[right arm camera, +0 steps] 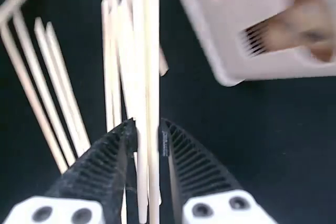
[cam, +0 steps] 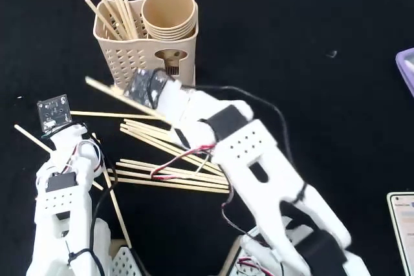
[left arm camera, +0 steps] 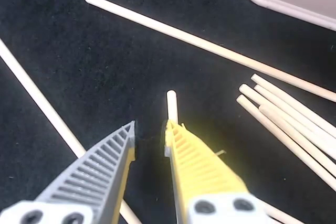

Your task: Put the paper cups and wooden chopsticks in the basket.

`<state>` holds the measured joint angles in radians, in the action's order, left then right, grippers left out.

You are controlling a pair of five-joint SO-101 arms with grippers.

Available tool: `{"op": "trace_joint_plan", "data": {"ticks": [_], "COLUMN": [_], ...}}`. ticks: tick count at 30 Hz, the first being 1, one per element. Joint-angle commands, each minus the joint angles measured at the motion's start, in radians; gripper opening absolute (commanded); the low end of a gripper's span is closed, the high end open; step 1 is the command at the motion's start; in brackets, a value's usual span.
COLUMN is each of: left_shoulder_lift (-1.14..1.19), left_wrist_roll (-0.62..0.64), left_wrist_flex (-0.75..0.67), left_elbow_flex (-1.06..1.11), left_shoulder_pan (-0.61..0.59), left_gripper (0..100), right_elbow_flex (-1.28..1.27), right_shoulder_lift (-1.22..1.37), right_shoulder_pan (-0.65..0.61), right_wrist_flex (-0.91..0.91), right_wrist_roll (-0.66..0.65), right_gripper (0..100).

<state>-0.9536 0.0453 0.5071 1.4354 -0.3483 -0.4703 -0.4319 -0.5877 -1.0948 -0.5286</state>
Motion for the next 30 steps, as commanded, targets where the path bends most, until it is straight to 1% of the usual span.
{"op": "trace_joint_plan", "data": {"ticks": [1, 4, 7, 11, 14, 17, 21, 23, 30], "left_shoulder_lift": [-0.018, -0.018, -0.018, -0.018, -0.018, -0.018, -0.018, -0.018, -0.018], "left_wrist_roll": [-0.005, -0.005, -0.005, -0.005, -0.005, -0.005, -0.005, -0.005, -0.005], "left_wrist_flex": [-0.015, -0.015, -0.015, -0.015, -0.015, -0.015, -0.015, -0.015, -0.015], "left_elbow_flex": [-0.015, -0.015, -0.013, -0.013, -0.013, -0.013, -0.013, -0.012, -0.012], "left_shoulder_pan": [0.012, 0.012, 0.012, 0.012, 0.012, 0.012, 0.012, 0.012, 0.012], "left_gripper": [10, 10, 10, 10, 10, 10, 10, 10, 10], "right_elbow_flex": [0.150, 0.240, 0.262, 0.266, 0.317, 0.418, 0.584, 0.667, 0.958], "right_shoulder_lift": [-0.071, -0.061, -0.019, 0.050, 0.107, 0.189, 0.344, 0.426, 0.691], "right_shoulder_pan": [-0.008, -0.011, -0.015, -0.015, -0.017, -0.017, -0.015, -0.014, -0.012], "right_wrist_flex": [0.011, 0.123, 0.351, 0.713, 0.868, 0.913, 0.908, 0.905, 0.767], "right_wrist_roll": [0.104, 0.203, 0.287, 0.370, 0.400, 0.439, 0.482, 0.483, 0.483], "right_gripper": [1.1, 1.1, 1.1, 1.1, 1.1, 1.1, 1.1, 1.1, 1.5]}}
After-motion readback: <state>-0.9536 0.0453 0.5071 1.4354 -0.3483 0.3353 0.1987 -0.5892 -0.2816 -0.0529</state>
